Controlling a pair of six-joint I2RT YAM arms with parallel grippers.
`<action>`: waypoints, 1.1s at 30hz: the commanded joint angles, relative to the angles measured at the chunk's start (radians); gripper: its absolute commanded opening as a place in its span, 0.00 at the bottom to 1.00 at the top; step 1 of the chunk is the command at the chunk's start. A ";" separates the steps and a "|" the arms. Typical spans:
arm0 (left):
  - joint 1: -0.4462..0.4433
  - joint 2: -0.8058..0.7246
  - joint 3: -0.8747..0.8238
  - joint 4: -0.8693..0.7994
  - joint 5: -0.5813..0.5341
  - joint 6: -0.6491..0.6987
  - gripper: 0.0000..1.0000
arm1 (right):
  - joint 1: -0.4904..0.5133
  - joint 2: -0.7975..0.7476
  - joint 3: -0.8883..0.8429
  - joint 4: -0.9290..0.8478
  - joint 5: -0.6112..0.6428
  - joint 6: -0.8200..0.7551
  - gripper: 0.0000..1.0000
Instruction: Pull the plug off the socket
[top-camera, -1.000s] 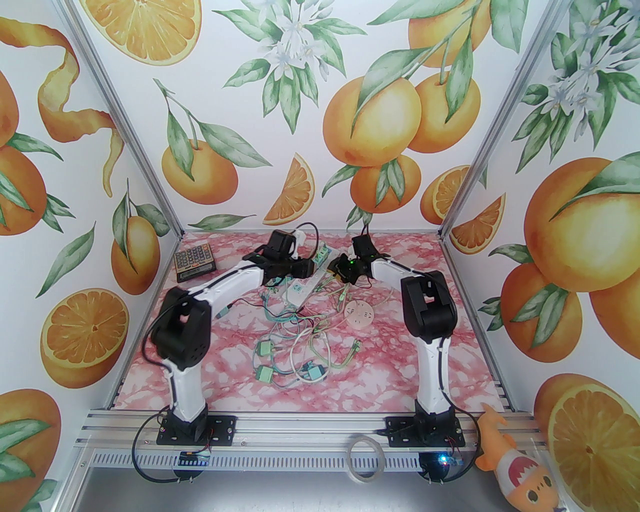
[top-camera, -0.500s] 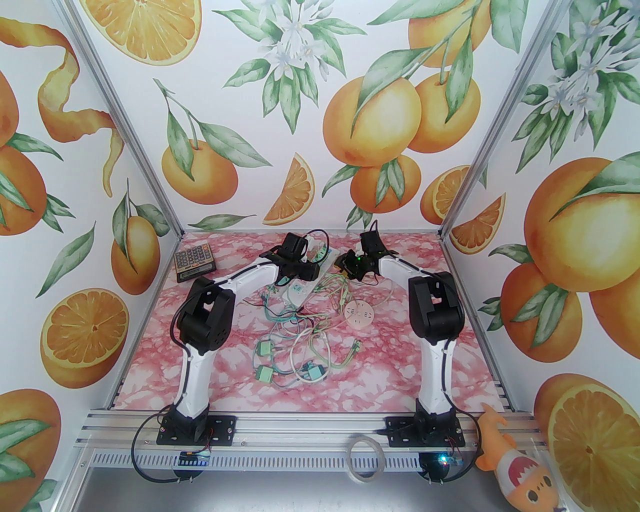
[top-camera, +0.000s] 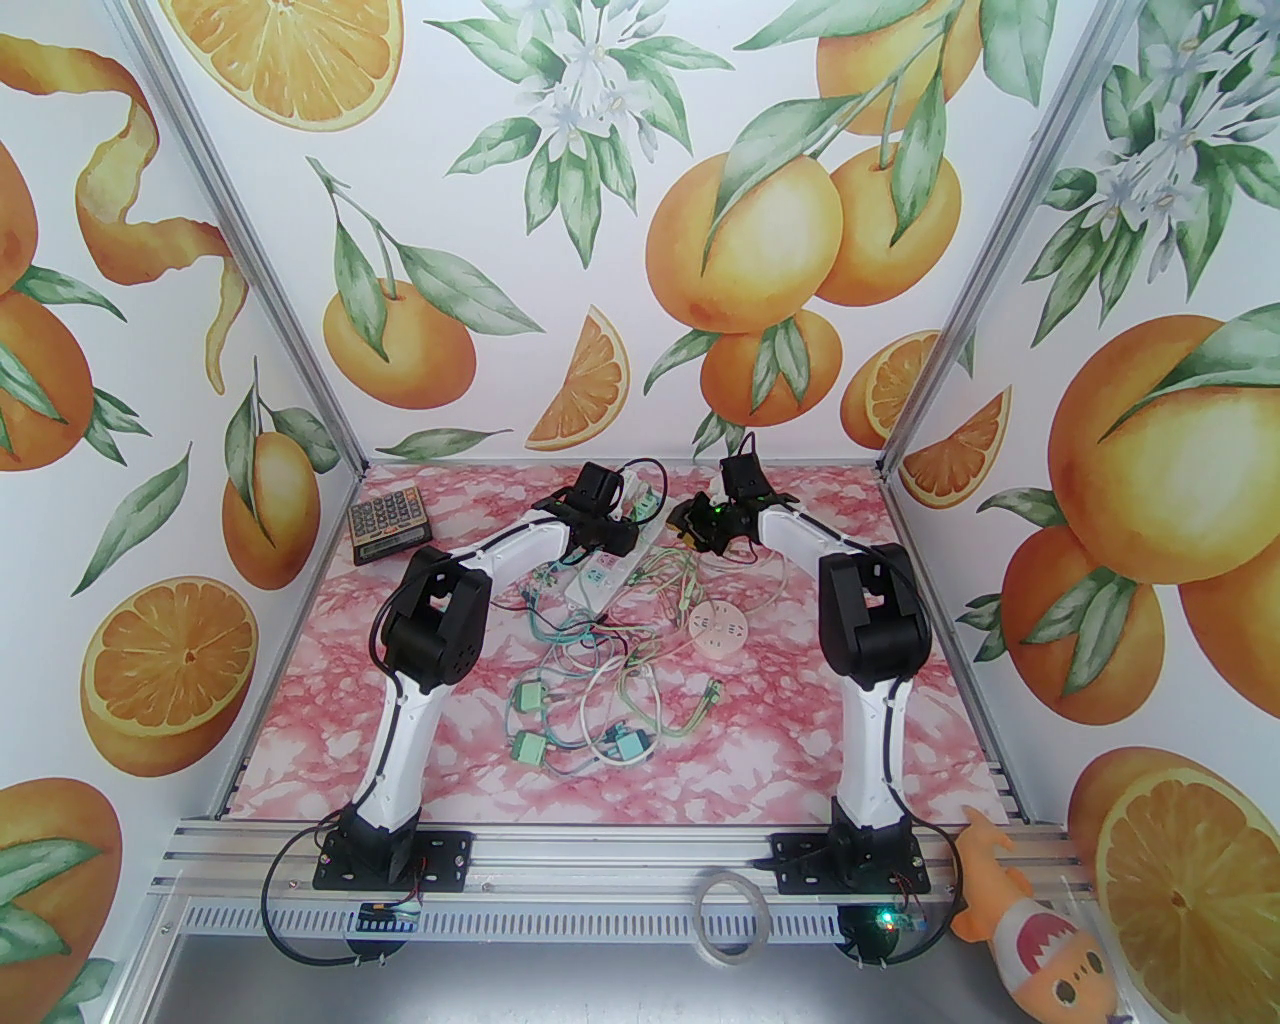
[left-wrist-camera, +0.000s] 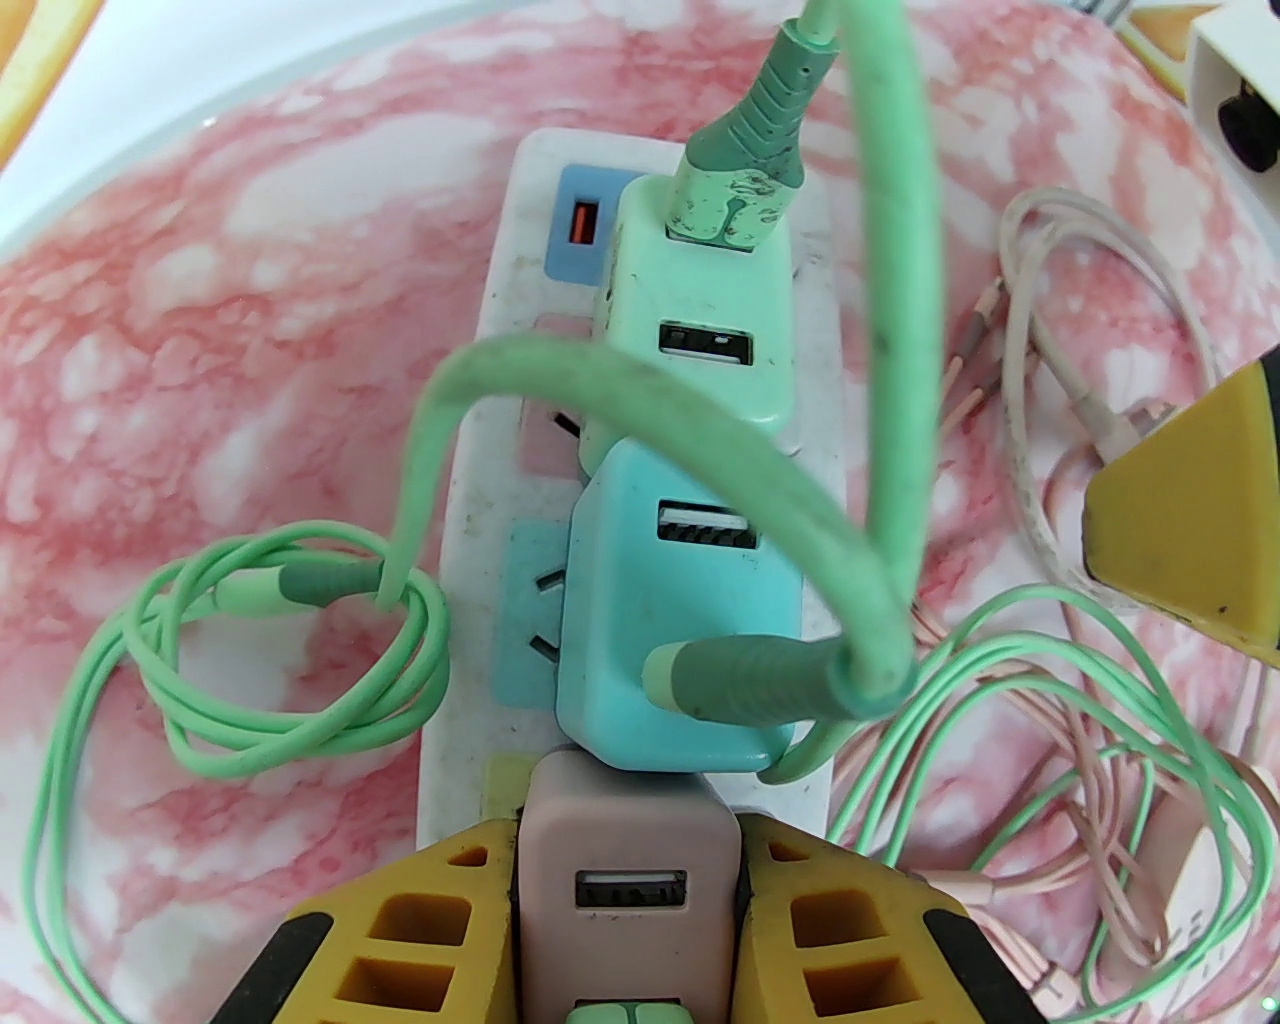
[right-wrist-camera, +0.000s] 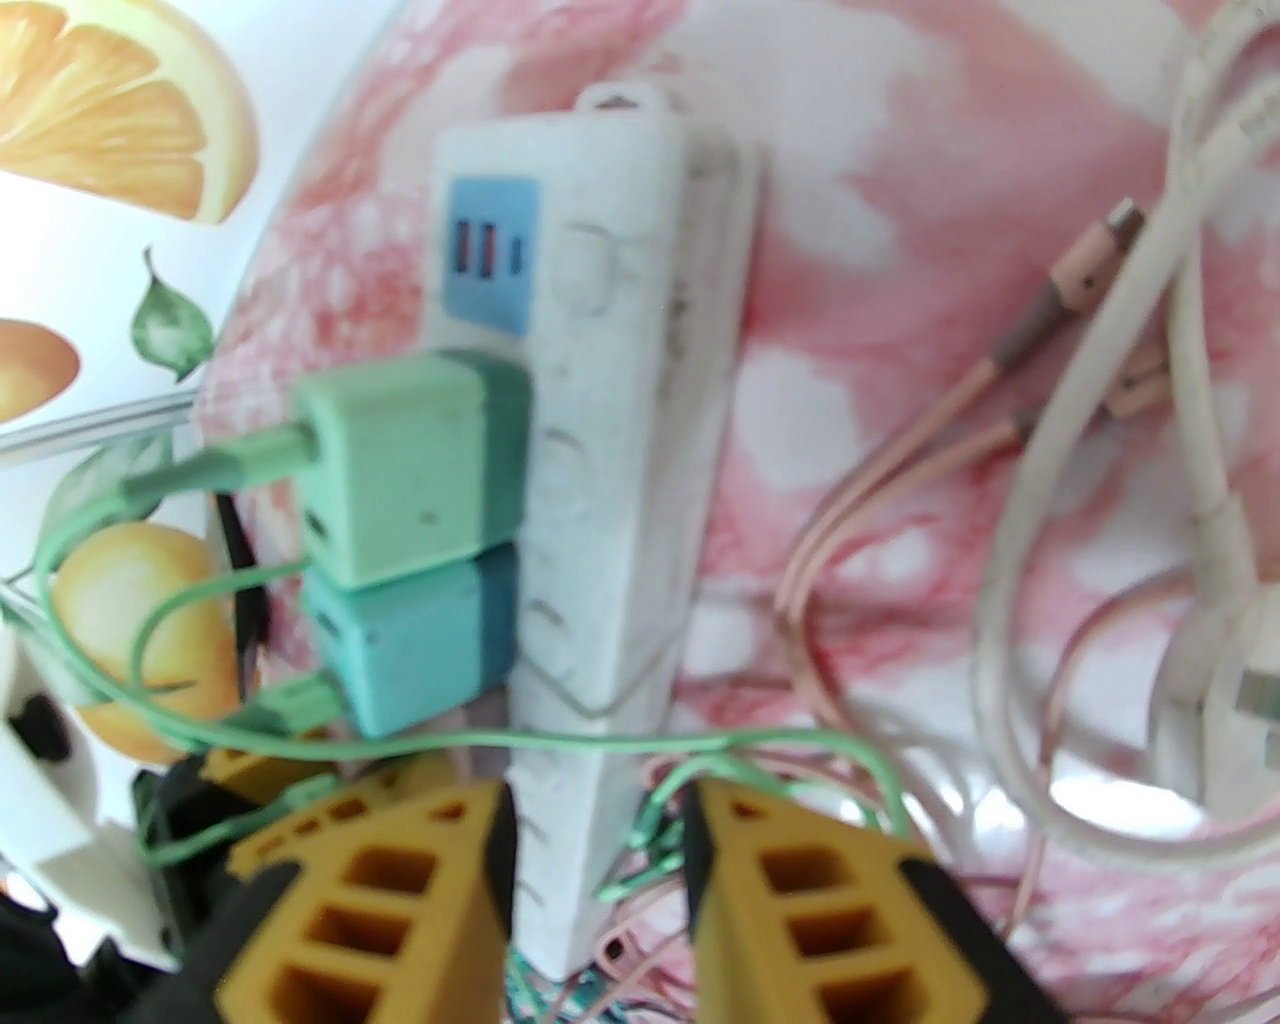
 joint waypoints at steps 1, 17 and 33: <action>-0.002 -0.038 -0.013 -0.035 -0.015 -0.038 0.27 | 0.004 0.030 0.054 0.032 -0.046 0.001 0.34; -0.043 -0.156 -0.157 -0.039 -0.041 -0.146 0.28 | 0.051 0.140 0.073 0.034 -0.089 -0.008 0.33; -0.044 -0.136 -0.118 -0.070 -0.021 -0.124 0.28 | 0.072 0.226 0.136 -0.066 -0.068 -0.066 0.33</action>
